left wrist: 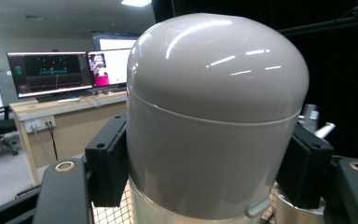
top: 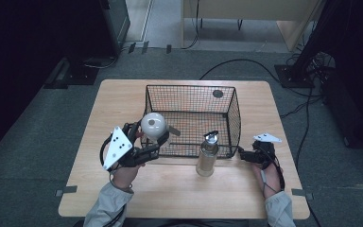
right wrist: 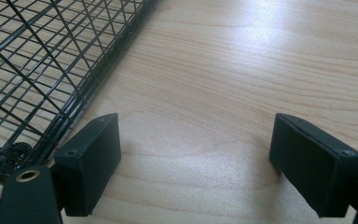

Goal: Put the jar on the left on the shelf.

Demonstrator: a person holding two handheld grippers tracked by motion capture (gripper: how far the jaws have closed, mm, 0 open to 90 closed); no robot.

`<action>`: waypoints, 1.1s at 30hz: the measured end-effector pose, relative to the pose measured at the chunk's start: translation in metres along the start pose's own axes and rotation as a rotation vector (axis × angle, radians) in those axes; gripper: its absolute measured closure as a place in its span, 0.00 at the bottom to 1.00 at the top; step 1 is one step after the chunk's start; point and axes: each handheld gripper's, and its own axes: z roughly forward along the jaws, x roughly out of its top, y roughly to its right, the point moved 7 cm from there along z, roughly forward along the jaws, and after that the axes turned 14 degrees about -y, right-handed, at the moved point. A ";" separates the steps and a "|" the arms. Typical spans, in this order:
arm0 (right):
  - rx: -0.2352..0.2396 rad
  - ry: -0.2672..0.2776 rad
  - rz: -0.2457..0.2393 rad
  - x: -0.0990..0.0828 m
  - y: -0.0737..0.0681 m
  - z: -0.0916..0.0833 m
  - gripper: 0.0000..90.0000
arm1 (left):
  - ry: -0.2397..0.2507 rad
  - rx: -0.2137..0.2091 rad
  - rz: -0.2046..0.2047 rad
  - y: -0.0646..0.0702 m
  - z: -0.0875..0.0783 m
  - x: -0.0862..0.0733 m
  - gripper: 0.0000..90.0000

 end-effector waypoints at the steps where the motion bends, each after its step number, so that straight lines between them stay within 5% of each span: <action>1: -0.001 0.000 0.000 0.000 0.000 0.000 0.18 | -0.006 0.003 -0.007 -0.003 0.005 -0.002 0.33; 7: -0.002 0.001 0.001 -0.001 0.000 0.000 0.18 | -0.091 0.025 -0.084 -0.020 0.039 -0.025 0.33; 16: -0.002 0.001 -0.002 -0.001 -0.001 -0.001 0.18 | -0.256 0.087 -0.207 -0.029 0.076 -0.067 0.33; 20: 0.001 0.000 0.000 -0.001 -0.001 -0.001 0.18 | -0.287 0.126 -0.183 -0.025 0.080 -0.071 0.33; 25: 0.000 0.000 0.000 -0.001 -0.001 -0.001 0.18 | -0.307 0.120 -0.152 -0.018 0.087 -0.077 0.33; 33: 0.000 0.000 0.000 -0.001 -0.001 -0.001 0.18 | -0.353 0.126 -0.163 -0.016 0.099 -0.087 0.33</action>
